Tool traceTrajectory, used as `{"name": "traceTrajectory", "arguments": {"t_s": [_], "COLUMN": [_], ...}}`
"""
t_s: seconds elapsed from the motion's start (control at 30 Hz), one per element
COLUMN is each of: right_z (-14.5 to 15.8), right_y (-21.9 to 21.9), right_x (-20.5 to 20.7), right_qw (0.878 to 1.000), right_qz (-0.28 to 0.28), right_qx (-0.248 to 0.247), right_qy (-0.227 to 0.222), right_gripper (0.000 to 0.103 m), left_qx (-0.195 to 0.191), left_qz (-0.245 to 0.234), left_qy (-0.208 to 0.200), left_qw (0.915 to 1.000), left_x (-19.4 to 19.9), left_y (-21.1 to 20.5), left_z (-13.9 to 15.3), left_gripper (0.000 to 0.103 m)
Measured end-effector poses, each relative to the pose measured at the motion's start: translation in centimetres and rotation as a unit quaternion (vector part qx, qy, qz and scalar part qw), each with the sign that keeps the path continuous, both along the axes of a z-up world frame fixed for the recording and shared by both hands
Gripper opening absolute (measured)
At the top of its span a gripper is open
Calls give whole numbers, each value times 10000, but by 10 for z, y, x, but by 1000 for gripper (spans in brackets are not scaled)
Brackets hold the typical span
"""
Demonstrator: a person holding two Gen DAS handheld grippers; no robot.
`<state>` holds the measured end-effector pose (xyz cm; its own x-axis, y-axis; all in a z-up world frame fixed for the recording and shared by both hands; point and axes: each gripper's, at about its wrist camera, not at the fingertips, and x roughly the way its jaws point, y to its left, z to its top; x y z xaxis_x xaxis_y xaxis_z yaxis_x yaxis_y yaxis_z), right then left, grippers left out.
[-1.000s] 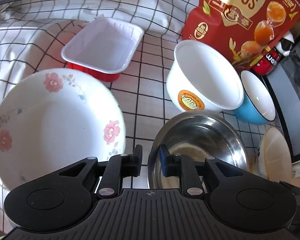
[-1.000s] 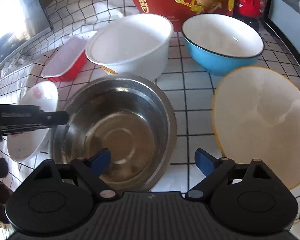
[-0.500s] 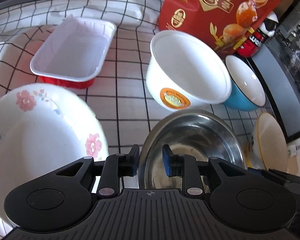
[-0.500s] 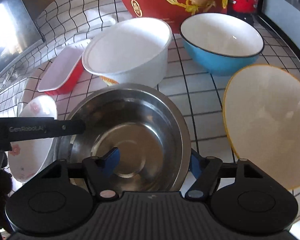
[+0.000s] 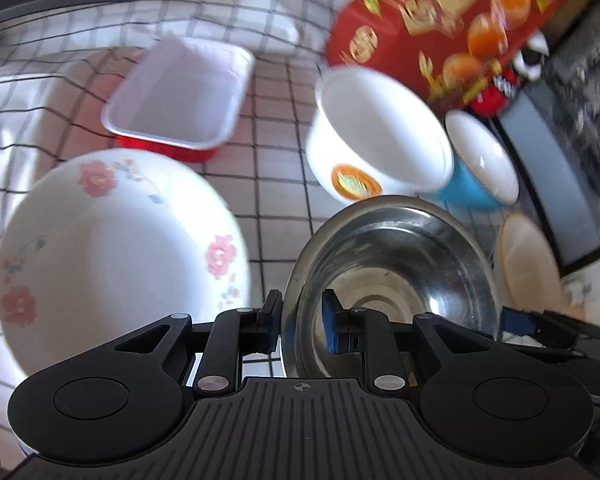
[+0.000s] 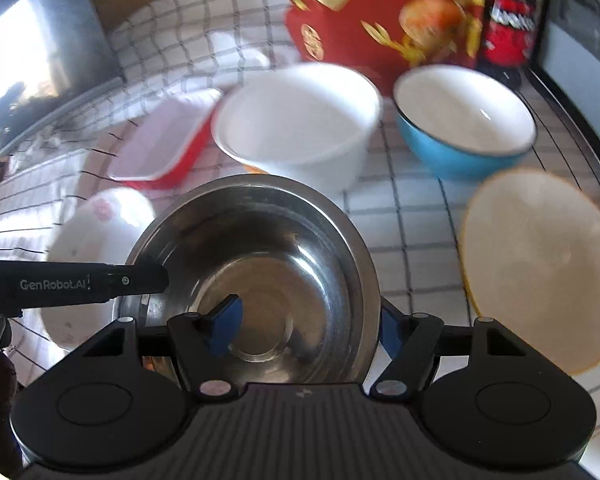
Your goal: Organize plates and bowls
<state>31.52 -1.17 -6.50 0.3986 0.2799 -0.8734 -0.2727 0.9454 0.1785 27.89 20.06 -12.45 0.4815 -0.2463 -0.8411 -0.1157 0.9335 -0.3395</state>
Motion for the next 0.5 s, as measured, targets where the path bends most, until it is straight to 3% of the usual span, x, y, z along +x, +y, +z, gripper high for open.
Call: {"name": "traceTrajectory", "arguments": {"t_s": [0.23, 0.4, 0.5], "right_z": [15, 12, 8], "right_y": [56, 107, 131], "right_x": [9, 7, 9], "right_qw": [9973, 9918, 9889], "right_qz": [668, 1227, 1443], "right_qx": [263, 334, 323], "right_qy": [-128, -116, -115], "right_gripper": [72, 72, 72], "left_qx": [-113, -37, 24], "left_qz": [834, 1540, 1707], "left_qy": [-212, -142, -102], "left_qw": [9962, 9880, 9853], "left_x": [-28, -47, -53], "left_y": [60, 102, 119], "left_z": [22, 20, 17], "left_gripper": [24, 24, 24]}}
